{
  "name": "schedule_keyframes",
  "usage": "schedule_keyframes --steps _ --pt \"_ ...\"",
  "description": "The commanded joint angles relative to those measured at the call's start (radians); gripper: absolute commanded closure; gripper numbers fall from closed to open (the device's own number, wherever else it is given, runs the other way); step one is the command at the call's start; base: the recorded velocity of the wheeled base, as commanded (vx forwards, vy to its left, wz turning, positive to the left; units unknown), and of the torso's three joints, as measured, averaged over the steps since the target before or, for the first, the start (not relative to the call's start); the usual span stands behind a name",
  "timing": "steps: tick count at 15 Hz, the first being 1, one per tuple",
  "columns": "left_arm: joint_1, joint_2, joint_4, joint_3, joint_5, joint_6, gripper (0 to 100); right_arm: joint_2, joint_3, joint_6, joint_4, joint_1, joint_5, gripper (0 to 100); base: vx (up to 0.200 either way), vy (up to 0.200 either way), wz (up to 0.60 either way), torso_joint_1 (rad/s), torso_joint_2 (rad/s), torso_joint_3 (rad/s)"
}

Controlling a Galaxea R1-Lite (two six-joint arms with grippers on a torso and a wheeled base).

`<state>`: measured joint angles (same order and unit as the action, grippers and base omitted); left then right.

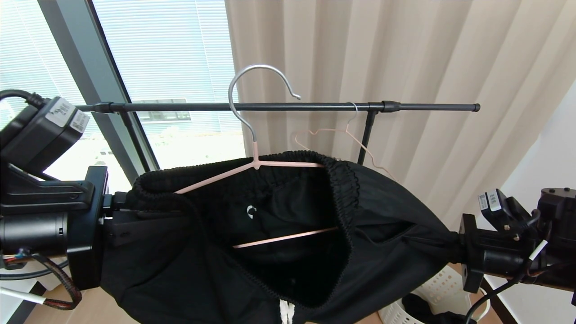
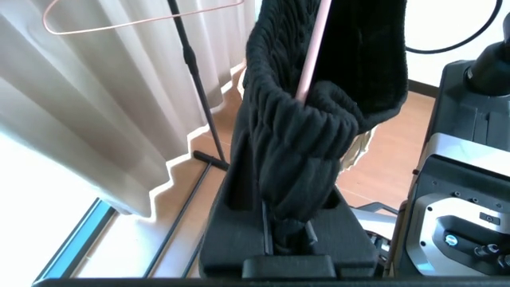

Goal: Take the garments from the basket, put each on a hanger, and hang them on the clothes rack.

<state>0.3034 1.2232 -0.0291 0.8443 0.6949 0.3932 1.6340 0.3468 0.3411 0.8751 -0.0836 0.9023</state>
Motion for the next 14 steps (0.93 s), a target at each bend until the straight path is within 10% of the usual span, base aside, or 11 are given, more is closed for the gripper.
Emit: schedule_keyframes --steps 1,9,10,14 --pt "-0.003 -0.001 0.002 -0.008 0.0 0.0 100 -0.006 -0.009 0.001 0.002 -0.001 0.0 100 0.0 0.0 0.0 0.0 0.0 0.0" --pt "-0.043 -0.016 0.003 -0.03 0.002 0.0 100 -0.01 -0.023 0.004 0.005 -0.001 -0.002 100 0.0 0.0 0.0 0.0 0.0 0.0" --pt "-0.043 -0.016 0.003 -0.03 0.002 0.0 100 -0.011 -0.023 0.009 0.005 -0.005 -0.002 0 0.0 0.0 0.0 0.0 0.0 0.0" --pt "-0.055 -0.014 0.003 -0.044 0.0 -0.011 100 -0.037 -0.038 0.01 0.005 -0.016 0.0 0 0.0 0.0 0.0 0.0 0.0 0.0"
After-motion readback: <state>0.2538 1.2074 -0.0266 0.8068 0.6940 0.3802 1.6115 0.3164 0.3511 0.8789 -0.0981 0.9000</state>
